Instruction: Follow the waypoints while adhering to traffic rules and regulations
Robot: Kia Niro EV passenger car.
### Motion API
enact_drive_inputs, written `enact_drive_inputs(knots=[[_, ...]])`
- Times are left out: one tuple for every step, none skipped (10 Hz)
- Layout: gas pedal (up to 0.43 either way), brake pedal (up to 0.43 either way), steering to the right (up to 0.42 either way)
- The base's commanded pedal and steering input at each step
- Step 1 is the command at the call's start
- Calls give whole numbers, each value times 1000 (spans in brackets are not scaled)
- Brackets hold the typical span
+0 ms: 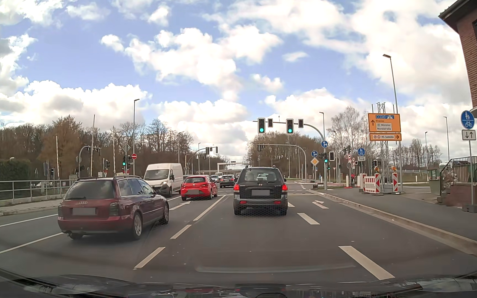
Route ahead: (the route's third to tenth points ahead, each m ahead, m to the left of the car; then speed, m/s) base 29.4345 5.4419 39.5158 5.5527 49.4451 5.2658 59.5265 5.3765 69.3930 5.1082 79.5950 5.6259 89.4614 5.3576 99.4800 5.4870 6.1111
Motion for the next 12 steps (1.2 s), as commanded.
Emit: enact_drive_inputs(knots=[[169,0,-1],[169,0,4],[157,0,9],[157,0,10],[150,0,10],[150,0,10],[169,0,11],[240,0,11],[268,0,11],[280,0,10],[280,0,11],[287,0,9]])
